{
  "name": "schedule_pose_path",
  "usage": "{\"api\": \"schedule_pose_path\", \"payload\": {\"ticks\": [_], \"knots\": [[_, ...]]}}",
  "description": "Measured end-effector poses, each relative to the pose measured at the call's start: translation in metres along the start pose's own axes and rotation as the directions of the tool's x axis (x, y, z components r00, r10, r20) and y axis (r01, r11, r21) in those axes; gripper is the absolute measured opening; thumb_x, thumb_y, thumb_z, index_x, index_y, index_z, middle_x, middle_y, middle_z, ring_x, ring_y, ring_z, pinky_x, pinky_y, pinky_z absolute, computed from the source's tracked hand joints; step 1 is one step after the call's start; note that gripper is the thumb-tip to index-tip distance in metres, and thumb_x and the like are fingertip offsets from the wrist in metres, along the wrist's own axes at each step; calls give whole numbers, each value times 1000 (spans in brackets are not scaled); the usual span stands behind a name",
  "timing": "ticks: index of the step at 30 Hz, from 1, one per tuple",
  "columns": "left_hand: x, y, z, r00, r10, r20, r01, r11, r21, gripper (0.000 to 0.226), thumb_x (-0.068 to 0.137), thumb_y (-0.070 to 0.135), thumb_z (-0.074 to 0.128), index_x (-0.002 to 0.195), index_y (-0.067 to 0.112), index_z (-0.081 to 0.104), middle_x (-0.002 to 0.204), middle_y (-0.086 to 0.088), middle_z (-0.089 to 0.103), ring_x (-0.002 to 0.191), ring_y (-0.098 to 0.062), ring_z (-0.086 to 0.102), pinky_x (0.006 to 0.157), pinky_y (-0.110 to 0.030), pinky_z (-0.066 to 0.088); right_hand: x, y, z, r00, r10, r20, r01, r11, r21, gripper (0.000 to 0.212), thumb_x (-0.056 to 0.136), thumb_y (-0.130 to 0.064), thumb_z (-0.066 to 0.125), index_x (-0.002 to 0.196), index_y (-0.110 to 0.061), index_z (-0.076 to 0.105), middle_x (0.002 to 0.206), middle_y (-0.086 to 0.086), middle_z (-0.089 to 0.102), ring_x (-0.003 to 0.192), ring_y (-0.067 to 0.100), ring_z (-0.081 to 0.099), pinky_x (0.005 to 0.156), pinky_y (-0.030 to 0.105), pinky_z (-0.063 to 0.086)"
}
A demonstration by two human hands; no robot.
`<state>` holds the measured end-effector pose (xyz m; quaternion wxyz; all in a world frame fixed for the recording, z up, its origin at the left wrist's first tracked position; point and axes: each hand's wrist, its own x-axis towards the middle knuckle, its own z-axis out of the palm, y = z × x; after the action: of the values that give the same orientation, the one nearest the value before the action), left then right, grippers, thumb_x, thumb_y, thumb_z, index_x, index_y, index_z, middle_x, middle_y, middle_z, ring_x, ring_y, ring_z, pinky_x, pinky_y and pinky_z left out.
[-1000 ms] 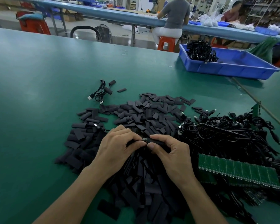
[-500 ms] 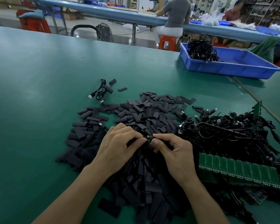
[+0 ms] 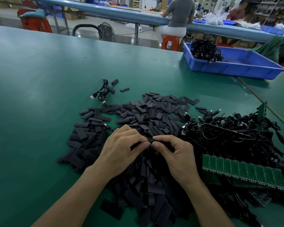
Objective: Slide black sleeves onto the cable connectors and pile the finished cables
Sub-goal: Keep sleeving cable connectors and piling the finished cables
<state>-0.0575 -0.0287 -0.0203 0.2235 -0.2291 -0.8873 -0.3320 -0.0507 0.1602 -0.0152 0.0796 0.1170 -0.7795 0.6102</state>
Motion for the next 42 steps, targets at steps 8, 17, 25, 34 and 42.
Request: {"api": "schedule_pose_path", "payload": {"ticks": [8, 17, 25, 34, 42], "knots": [[0, -1, 1, 1000, 13, 6, -13, 1000, 0, 30, 93, 44, 55, 91, 22, 76, 82, 14, 66, 84, -10, 55, 75, -36, 52, 0, 1, -2, 1000, -6, 11, 6, 1000, 5, 14, 86, -13, 76, 93, -26, 76, 82, -8, 76, 77, 11, 73, 70, 20, 56], [0, 0, 2, 999, 18, 34, -18, 1000, -10, 30, 96, 40, 52, 97, 21, 74, 86, 13, 67, 87, -11, 57, 74, -42, 53, 1, 0, -1, 1000, 28, 10, -28, 998, 64, 15, 86, -11, 76, 95, -23, 77, 87, -7, 76, 79, 8, 72, 71, 18, 55], [-1, 0, 1, 997, 41, 65, -42, 999, 21, 29, 95, 38, 52, 98, 22, 76, 85, 15, 66, 85, -8, 55, 75, -37, 52, 1, 1, -1, 998, 36, 51, -38, 999, 24, 18, 85, -13, 77, 94, -29, 76, 90, -12, 76, 85, 6, 73, 77, 21, 57], [0, 3, 2, 1000, 0, -15, 1, 998, 58, 32, 95, 43, 52, 94, 21, 76, 82, 14, 67, 82, -8, 55, 77, -36, 52, 3, 4, 0, 990, 28, -139, -27, 1000, 15, 25, 83, -24, 80, 102, -37, 72, 87, -14, 73, 84, 8, 71, 75, 21, 56], [1, 4, 4, 998, -53, -16, 54, 998, 32, 31, 93, 44, 50, 86, 21, 69, 76, 20, 56, 75, -4, 46, 77, -32, 47, 5, 6, -1, 986, 70, -154, -47, 988, 149, 26, 83, -13, 79, 104, -27, 71, 87, -4, 76, 82, 12, 73, 75, 22, 57]]}}
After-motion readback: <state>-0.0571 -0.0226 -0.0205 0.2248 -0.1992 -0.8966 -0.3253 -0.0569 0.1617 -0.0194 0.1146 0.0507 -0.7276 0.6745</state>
